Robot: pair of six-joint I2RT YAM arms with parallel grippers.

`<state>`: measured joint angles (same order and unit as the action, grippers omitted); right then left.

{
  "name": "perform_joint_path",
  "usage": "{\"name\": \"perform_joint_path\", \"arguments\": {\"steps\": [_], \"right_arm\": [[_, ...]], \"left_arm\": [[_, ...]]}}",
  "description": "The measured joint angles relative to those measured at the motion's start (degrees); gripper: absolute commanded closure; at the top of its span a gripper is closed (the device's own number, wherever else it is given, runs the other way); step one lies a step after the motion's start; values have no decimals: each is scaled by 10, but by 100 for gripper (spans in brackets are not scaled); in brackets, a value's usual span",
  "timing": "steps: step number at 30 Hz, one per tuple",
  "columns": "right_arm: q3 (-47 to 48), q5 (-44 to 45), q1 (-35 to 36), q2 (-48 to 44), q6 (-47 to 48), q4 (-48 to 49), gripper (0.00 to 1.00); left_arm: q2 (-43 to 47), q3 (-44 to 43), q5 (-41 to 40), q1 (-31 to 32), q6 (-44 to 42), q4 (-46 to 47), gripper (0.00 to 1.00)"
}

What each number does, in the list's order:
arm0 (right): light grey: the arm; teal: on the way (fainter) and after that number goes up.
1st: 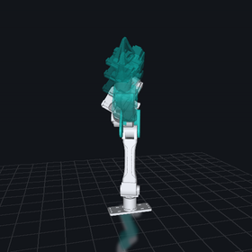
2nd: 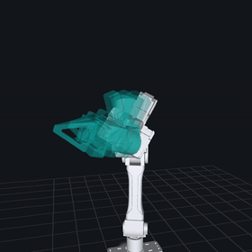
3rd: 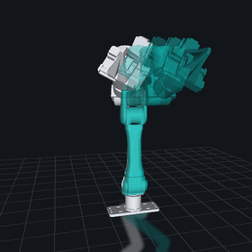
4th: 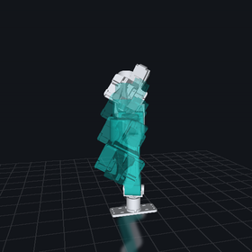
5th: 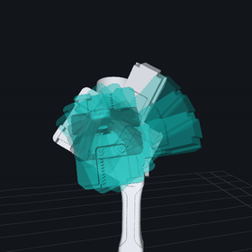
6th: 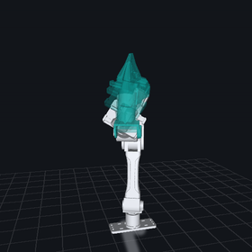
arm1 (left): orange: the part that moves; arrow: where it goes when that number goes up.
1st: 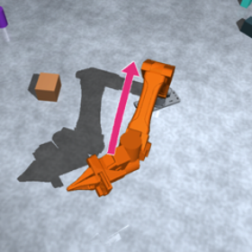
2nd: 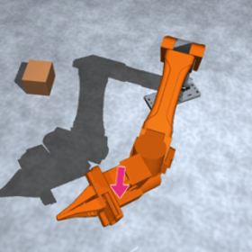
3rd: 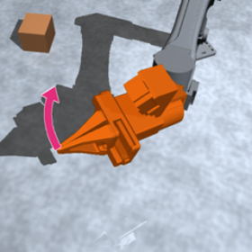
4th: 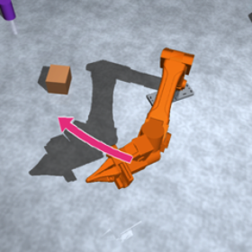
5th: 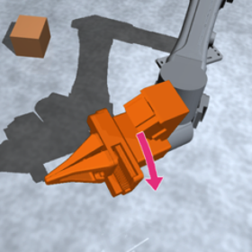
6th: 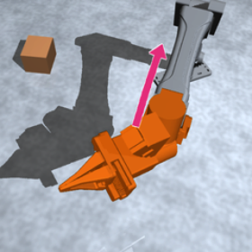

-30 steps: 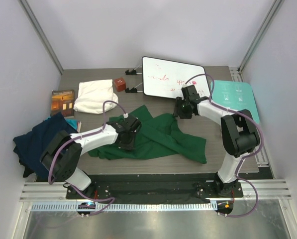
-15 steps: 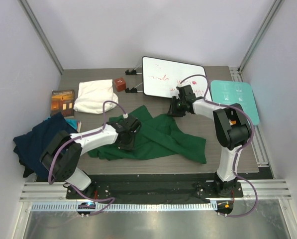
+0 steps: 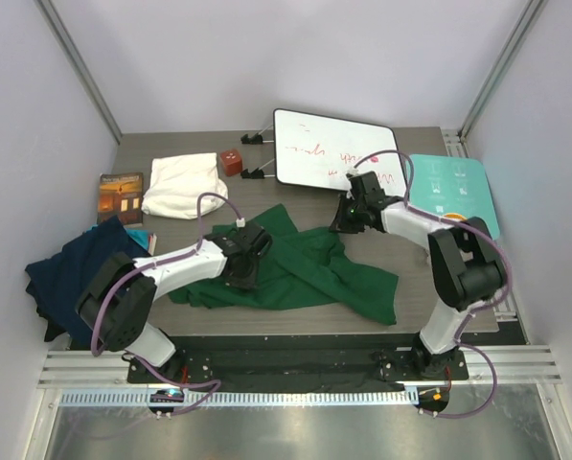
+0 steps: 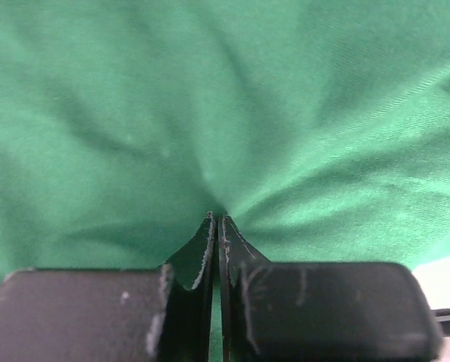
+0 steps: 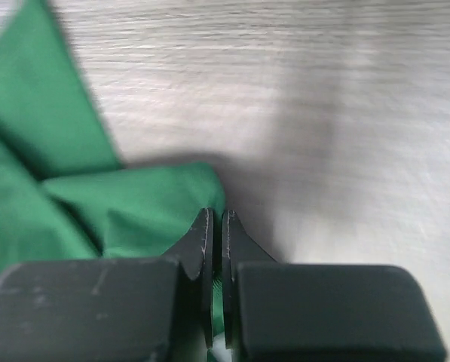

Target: Fold and stack the t-shirts

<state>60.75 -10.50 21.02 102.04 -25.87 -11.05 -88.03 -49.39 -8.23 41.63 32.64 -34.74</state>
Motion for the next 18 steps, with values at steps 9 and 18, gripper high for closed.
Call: {"name": "perform_joint_path", "arguments": {"steps": [9, 18], "right_arm": [[17, 34, 2, -231, 7, -71, 99], [172, 38, 2, -312, 20, -205, 99]], "left_arm": [[28, 0, -7, 0, 5, -7, 73], [109, -12, -62, 0, 23, -38, 43]]}}
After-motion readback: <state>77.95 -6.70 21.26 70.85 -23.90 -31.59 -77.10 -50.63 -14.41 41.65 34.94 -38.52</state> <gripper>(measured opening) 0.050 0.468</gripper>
